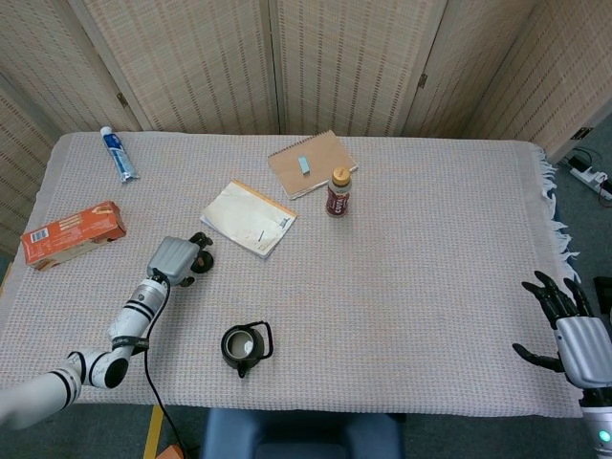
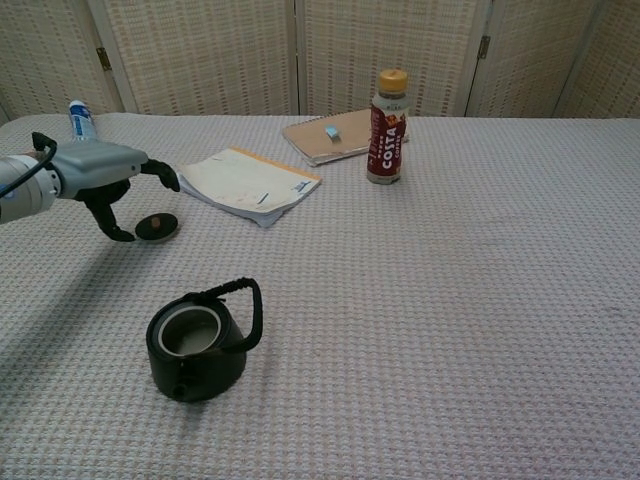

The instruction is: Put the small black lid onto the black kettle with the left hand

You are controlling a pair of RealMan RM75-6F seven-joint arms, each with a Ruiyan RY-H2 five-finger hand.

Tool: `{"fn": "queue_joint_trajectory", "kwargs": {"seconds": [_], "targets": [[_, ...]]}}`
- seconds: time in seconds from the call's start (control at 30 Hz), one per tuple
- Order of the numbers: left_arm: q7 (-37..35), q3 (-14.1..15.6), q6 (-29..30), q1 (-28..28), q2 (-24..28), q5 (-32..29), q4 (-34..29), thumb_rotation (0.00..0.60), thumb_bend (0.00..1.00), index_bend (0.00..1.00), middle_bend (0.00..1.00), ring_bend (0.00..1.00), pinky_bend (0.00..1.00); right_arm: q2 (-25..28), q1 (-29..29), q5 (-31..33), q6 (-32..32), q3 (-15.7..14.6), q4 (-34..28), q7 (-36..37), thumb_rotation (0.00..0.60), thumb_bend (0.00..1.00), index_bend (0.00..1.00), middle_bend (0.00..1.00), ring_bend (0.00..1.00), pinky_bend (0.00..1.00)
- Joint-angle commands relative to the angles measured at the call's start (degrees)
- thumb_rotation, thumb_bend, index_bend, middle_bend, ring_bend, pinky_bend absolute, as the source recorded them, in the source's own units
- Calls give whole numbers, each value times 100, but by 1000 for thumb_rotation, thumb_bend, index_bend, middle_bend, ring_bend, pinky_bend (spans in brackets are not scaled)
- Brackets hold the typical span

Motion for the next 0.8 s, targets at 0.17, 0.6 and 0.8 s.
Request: {"fn": "queue_joint_trajectory", "kwargs": {"seconds": [0.17,0.6,0.8], "targets": [[118,95,-78,-127,-189,-106,242,600,192,238,205,771,875,-7,-11,18,2,2,38,41,600,0,139,95,196,3],[252,197,-56,-248,-479,-197,588,600,224,281,242,782,881,-40,-46,44,18,-4,138,137,600,0,139,95,197,3],[136,218,-33,-269,-580,-150,779,600,236,303,265,788,881,-46,-69,60,30,-9,155,148,600,0,139,94,197,3]]}}
